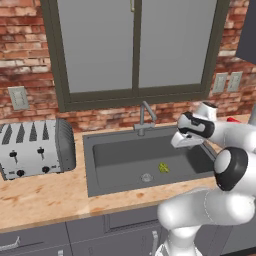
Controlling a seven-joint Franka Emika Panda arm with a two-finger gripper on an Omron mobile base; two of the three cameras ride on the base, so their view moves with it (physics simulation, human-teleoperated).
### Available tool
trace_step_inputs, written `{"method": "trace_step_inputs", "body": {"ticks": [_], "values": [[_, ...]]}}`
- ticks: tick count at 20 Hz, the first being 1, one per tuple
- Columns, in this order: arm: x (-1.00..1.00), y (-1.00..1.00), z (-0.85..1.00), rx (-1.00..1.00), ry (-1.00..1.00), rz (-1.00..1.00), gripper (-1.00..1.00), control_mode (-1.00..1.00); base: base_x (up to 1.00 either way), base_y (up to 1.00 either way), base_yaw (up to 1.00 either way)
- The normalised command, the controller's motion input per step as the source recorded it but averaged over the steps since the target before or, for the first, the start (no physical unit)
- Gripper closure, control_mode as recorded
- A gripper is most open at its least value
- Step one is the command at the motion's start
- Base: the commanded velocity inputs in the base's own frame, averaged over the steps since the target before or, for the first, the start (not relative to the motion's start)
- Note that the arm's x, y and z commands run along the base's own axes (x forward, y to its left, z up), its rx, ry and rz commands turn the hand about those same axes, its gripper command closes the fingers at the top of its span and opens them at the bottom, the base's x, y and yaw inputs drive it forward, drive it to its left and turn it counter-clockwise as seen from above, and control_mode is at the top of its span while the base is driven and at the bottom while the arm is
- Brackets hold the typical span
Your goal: Turn on the sink faucet. Then move the broccoli from the counter to the sink. Turn off the sink. Move the vegetable from the sink to the pot next to the stove. Finally move the pot to the front left burner.
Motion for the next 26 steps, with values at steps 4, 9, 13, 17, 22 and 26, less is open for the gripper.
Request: {"method": "trace_step_inputs", "body": {"ticks": [4,9,13,17,22,26], "values": [[0.2,0.18,-0.33,-0.03,0.0,0.02,-1.0,-1.0,0.0,0.0,0.0],[0.19,0.19,-0.31,-0.01,0.0,0.0,-1.0,-1.0,0.0,0.0,0.0],[0.19,0.12,-0.31,0.0,0.0,0.0,-1.0,-1.0,0.0,0.0,0.0],[0.2,0.04,-0.32,0.0,0.0,0.0,-1.0,-1.0,0.0,0.0,0.0],[0.09,0.0,-0.25,0.0,0.0,0.01,-1.0,-1.0,0.0,0.0,0.0],[0.0,-0.03,-0.18,0.0,0.0,0.0,-1.0,-1.0,0.0,0.0,0.0]]}}
